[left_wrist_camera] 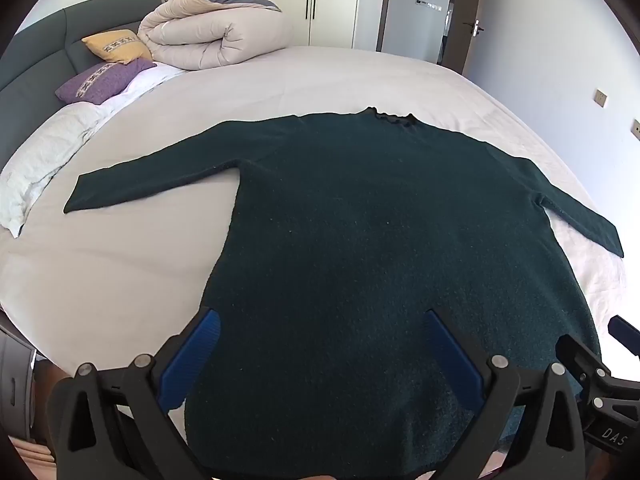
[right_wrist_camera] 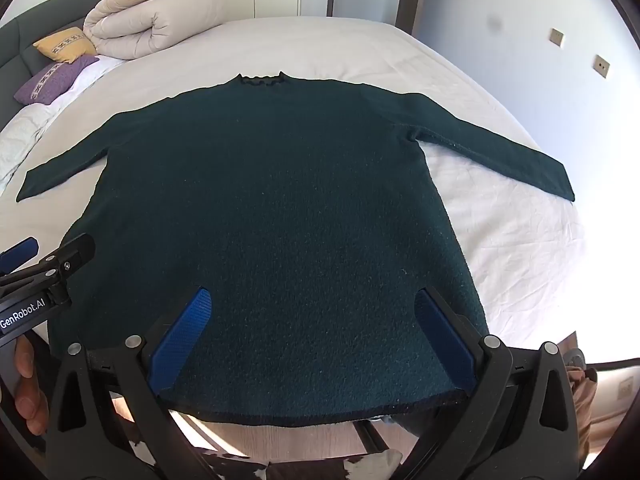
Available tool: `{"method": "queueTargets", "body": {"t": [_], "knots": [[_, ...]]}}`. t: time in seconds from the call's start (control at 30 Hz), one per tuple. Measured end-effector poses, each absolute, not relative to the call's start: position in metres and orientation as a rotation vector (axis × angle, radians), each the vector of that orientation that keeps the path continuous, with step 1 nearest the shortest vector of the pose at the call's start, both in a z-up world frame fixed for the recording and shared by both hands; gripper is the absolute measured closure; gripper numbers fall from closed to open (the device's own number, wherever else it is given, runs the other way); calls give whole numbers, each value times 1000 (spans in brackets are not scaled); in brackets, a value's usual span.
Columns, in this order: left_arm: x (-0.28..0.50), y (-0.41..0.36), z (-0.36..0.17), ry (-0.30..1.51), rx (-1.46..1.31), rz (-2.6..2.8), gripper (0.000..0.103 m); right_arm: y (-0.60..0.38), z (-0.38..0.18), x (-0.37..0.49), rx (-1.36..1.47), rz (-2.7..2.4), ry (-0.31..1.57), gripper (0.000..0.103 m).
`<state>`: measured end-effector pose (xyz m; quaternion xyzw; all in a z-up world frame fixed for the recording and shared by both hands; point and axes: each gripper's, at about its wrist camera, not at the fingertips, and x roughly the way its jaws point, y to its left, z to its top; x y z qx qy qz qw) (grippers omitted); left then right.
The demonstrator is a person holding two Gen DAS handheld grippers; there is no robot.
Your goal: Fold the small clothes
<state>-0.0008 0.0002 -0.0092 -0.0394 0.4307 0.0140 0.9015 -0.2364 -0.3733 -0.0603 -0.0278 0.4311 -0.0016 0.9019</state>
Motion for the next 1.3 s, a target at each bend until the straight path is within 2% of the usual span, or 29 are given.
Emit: {"method": "queueTargets", "body": {"t": [1.3], "knots": [[-1, 2, -14, 904, -103, 25, 0, -370, -65, -236, -54, -3, 889, 0]]}}
